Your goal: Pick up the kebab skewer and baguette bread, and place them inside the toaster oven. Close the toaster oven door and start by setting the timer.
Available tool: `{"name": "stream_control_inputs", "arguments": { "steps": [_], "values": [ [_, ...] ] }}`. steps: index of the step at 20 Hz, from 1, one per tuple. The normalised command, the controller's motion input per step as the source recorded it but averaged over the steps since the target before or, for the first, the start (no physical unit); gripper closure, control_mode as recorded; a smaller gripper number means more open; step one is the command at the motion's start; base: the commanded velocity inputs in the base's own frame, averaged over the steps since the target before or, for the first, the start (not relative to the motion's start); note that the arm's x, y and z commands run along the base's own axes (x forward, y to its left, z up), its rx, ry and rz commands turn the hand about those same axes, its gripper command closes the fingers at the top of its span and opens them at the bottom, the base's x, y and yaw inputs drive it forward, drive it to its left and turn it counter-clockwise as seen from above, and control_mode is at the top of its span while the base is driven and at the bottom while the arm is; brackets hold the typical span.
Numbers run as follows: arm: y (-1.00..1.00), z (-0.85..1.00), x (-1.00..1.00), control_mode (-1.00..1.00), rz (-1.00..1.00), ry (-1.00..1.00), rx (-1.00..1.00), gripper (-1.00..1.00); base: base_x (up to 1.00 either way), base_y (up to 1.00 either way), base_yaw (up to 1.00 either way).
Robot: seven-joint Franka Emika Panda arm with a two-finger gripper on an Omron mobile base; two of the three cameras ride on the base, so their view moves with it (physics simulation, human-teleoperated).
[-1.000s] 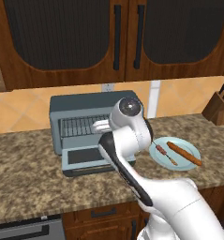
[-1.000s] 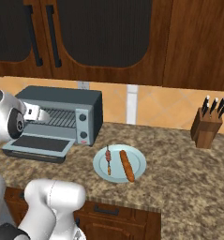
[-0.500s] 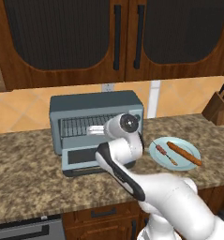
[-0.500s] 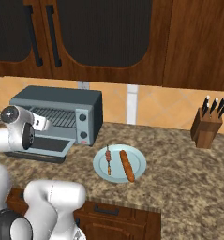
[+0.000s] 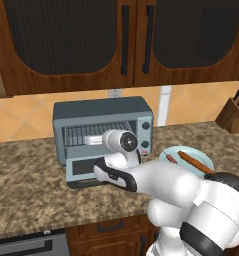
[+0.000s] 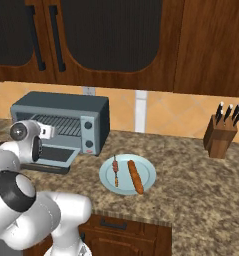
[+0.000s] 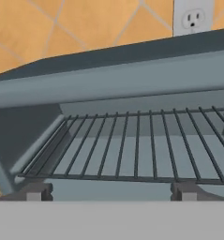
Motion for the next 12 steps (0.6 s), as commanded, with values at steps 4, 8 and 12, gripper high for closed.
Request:
{"name": "stream_control_inputs", "arguments": {
  "steps": [4,8,12],
  "values": [
    [0.0,-0.03,0.23,-1.0,0.0,-0.03,-0.02,-1.0,0.0,0.0,0.0],
    [0.0,0.0,0.2,-1.0,0.0,0.0,0.0,-1.0,0.0,0.0,0.0],
    [0.0,0.0,0.33,-1.0,0.0,0.04,-0.01,-1.0,0.0,0.0,0.0]
  ]
}}
